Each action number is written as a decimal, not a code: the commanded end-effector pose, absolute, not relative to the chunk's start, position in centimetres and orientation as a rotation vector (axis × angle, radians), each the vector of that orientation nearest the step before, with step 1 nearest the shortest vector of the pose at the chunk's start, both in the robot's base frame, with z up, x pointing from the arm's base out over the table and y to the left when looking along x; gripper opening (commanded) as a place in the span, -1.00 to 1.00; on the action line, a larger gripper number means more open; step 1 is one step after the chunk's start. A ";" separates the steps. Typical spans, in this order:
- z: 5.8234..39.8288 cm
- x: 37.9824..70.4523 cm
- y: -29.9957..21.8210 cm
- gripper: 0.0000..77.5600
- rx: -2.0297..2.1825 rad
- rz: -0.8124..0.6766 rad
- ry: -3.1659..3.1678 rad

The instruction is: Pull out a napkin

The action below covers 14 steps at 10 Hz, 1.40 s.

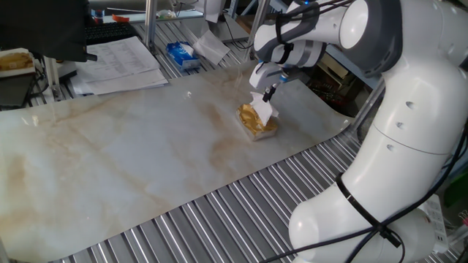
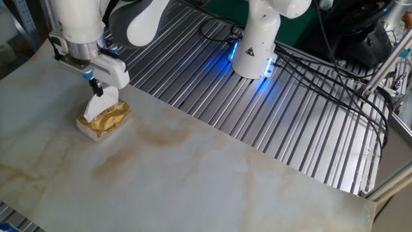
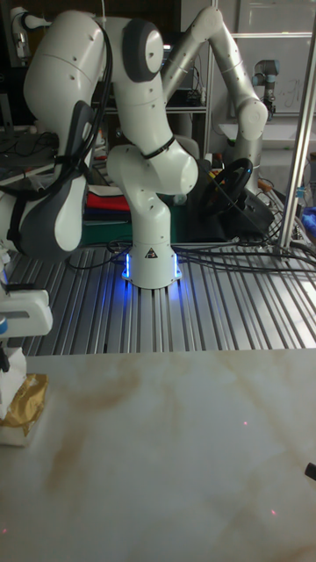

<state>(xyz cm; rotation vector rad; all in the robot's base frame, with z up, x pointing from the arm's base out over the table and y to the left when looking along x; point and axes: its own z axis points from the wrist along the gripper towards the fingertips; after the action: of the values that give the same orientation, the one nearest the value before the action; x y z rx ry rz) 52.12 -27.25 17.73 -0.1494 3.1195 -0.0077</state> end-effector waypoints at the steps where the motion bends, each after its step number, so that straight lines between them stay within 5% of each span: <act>1: 19.2 52.4 -27.0 -0.97 -0.141 -0.011 3.125; 14: 23.2 52.7 -26.5 -0.97 -0.093 0.000 3.133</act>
<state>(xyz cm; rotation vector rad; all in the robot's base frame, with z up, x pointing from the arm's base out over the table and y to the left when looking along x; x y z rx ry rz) 52.65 -26.46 23.02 -0.0957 3.1365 0.0022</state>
